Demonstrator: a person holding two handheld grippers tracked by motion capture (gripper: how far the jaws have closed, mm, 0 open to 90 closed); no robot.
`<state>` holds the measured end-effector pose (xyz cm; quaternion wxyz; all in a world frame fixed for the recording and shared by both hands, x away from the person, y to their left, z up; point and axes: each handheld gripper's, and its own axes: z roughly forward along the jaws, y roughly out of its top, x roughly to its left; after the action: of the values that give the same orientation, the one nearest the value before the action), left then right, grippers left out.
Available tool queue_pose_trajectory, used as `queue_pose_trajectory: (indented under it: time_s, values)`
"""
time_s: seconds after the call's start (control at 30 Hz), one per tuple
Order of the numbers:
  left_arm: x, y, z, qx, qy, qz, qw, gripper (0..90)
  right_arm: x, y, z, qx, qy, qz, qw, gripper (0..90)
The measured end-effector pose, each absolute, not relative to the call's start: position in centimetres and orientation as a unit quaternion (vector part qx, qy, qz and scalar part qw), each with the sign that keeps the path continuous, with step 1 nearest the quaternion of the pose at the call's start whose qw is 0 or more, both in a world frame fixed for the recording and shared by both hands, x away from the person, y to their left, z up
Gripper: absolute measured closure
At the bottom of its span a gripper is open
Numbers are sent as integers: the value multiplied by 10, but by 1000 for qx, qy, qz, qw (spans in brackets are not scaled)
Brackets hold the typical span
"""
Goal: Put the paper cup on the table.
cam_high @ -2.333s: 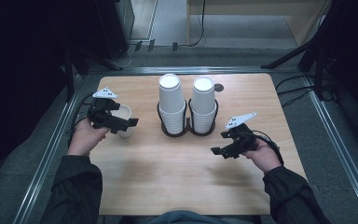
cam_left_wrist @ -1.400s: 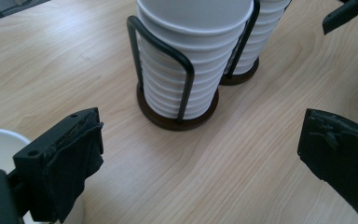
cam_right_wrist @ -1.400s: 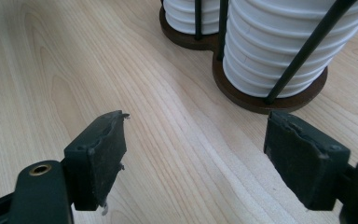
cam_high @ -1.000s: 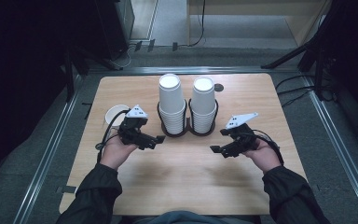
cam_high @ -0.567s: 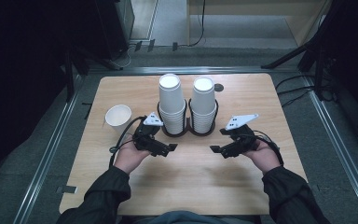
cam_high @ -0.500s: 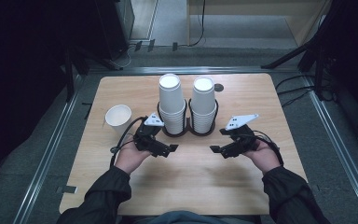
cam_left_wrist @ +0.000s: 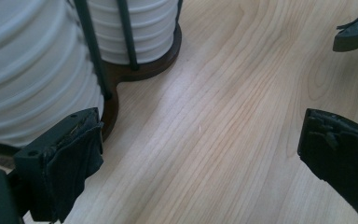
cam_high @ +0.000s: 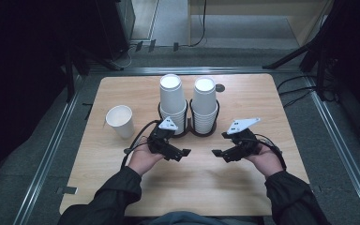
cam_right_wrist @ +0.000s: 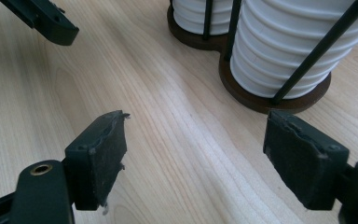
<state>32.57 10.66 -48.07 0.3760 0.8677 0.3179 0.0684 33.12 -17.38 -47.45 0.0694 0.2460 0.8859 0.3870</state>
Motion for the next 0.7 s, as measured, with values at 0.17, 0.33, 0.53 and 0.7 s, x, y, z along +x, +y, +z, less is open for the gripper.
queue_pose_trajectory:
  time_s: [0.17,0.33,0.53,0.7]
  values:
    - [323,97,-481,874,288,61,387,4,328,-175,-475,252,883,389,68,213]
    - [322,94,-480,877,269,61,393,4,326,-175,-476,254,884,387,68,213]
    - [324,95,-481,878,272,58,390,4,326,-175,-476,252,884,389,68,213]
    - [323,95,-483,882,269,55,383,4,326,-174,-476,247,886,387,69,213]
